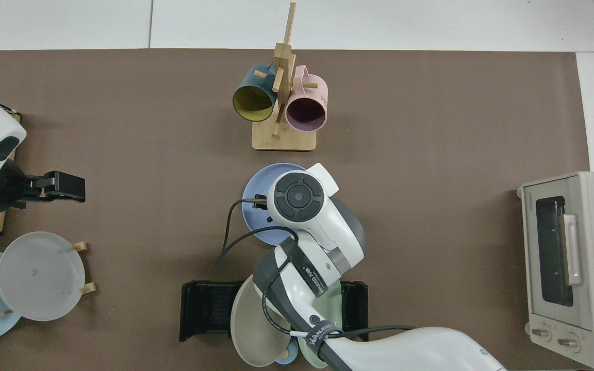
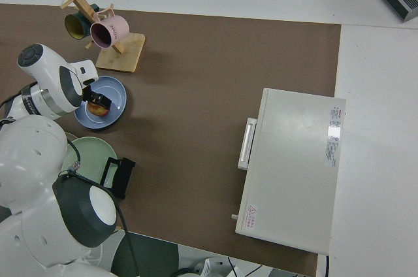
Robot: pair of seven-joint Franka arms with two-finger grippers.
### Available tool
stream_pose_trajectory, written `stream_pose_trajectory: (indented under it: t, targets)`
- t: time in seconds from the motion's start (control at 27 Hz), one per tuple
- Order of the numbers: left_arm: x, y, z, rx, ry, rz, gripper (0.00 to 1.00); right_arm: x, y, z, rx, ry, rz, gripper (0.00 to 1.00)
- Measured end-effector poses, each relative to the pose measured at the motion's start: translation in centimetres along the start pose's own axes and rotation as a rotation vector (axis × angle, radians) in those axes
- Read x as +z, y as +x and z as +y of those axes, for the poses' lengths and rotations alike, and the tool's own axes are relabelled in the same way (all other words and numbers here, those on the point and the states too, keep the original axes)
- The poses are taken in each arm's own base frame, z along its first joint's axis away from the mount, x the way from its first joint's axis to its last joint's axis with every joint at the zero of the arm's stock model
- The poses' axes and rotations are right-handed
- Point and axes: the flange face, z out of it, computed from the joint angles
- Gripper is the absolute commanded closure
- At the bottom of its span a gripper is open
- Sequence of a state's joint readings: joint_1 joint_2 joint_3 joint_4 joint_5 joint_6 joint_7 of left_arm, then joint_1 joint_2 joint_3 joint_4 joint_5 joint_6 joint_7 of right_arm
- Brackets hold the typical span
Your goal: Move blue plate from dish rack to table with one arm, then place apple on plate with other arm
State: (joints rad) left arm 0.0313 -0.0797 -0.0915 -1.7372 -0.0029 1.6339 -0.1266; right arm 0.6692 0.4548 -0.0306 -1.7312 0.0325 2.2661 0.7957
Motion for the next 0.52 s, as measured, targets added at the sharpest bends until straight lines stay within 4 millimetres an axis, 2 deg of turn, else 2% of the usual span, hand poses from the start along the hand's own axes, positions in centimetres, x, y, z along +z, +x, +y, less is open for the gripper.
stream_pose_trajectory:
  t: [0.11, 0.26, 0.37, 0.52]
  targets:
    - [0.0, 0.0, 0.0, 0.000, 0.000, 0.000, 0.00, -1.8, 0.7, 0.2, -0.002, 0.009, 0.013, 0.00]
    - [0.0, 0.0, 0.1, 0.002, 0.000, 0.000, 0.00, -5.8, 2.7, 1.7, -0.036, 0.040, 0.056, 0.00]
    - [0.1, 0.0, 0.2, 0.004, 0.000, 0.000, 0.00, -9.3, 5.1, 4.7, -0.065, 0.056, 0.088, 0.00]
    - [0.1, 0.0, 0.2, 0.004, 0.000, 0.000, 0.00, -13.3, 8.5, 10.7, -0.128, 0.044, 0.104, 0.00]
